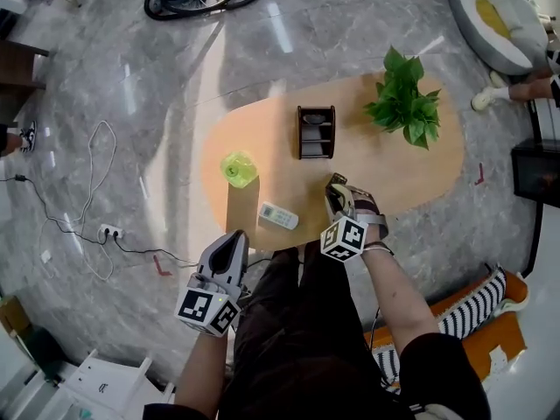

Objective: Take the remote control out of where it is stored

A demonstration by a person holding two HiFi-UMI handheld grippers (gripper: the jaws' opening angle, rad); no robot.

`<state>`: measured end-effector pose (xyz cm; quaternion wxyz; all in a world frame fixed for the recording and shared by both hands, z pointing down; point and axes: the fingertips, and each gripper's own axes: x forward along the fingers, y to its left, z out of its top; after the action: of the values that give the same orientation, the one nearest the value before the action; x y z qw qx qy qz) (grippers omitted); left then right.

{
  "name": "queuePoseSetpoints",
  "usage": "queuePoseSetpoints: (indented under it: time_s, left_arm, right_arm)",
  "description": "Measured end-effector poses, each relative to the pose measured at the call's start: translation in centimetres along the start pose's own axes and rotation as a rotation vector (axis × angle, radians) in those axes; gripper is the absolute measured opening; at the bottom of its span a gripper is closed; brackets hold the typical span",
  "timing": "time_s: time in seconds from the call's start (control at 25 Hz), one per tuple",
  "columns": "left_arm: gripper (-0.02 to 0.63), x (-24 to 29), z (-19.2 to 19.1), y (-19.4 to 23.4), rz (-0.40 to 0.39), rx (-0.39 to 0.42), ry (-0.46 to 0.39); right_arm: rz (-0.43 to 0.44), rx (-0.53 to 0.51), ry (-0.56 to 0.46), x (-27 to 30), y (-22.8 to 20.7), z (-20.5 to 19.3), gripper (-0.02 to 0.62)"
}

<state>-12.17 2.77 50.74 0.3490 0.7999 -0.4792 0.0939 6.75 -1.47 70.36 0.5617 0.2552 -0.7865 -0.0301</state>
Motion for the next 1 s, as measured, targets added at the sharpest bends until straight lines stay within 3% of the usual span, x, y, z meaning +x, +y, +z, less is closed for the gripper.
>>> queuePoseSetpoints:
  time_s: [0.24, 0.56, 0.76, 1.0]
  left_arm:
    - [0.006, 0.1, -2.6, 2.0, 0.035, -0.036, 0.029]
    - [0.006, -1.4, -5.2, 5.0, 0.108, -0.085, 0.045]
    - [0.006, -1.6, -6.7, 6.3, 0.123, -0.050, 0.082]
    - [0.006, -1.3, -7.6, 7.6, 0.124, -0.074, 0.095]
  right_arm:
    - [0.032, -0.066, 0.047, 3.5, 1.7, -1.3, 0.100]
    - [0.032, -0.160, 0.000, 9.1, 2.5, 2.5, 0.101]
    - [0.081, -0.254, 0.007, 12.5, 3.9, 3.1, 0.100]
    - [0.115, -0.209, 0.025, 14.2, 4.6, 2.8, 0.101]
